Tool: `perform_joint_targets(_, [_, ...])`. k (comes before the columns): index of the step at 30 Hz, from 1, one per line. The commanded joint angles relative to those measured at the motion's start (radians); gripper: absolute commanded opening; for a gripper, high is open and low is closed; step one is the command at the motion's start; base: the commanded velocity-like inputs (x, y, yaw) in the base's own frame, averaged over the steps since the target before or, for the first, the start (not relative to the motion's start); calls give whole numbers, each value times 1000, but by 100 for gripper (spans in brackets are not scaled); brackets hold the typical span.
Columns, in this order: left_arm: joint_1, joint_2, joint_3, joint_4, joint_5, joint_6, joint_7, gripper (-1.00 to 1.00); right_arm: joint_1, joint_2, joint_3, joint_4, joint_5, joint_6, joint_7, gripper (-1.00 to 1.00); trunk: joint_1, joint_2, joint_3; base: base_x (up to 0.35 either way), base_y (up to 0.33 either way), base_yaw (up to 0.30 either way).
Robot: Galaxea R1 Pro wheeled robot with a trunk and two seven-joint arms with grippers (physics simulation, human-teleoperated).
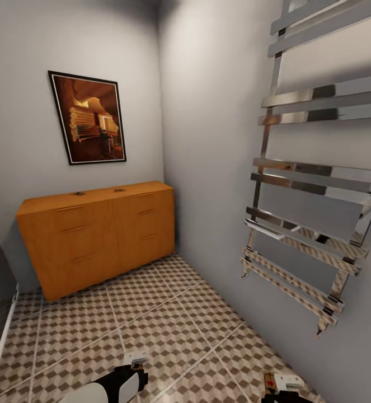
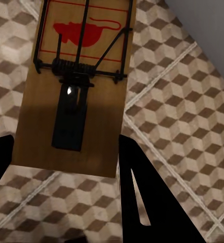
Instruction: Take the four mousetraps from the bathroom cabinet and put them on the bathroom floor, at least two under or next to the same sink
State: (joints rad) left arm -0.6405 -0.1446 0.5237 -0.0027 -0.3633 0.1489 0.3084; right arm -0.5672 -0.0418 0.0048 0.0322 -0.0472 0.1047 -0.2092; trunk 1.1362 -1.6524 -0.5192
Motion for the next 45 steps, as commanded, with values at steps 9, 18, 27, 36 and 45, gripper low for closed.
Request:
perform_joint_targets(9, [-1, -1, 7, 0, -10, 5, 6, -100, -1, -1, 1, 2, -9, 1, 3, -100, 0, -1, -1, 0, 0, -294])
perform_joint_targets(18, [-1, 2, 7, 0, -9, 5, 6, -100, -2, -1, 1, 2, -9, 1, 5, -100, 0, -1, -1, 0, 0, -294])
perform_joint_targets(27, [-1, 2, 7, 0, -9, 3, 6, -100, 1, 1, 1, 2, -8, 1, 5, -100, 0, -1, -1, 0, 0, -294])
perform_joint_targets(36, [-1, 3, 7, -1, -9, 2, 4, -100, 1, 1, 1, 2, -8, 1, 5, -100, 0, -1, -1, 0, 0, -295])
perform_joint_targets(45, [-1, 2, 8, -1, -5, -6, -4, -100, 1, 2, 1, 2, -8, 2, 5, -100, 0, -1, -1, 0, 0, -296])
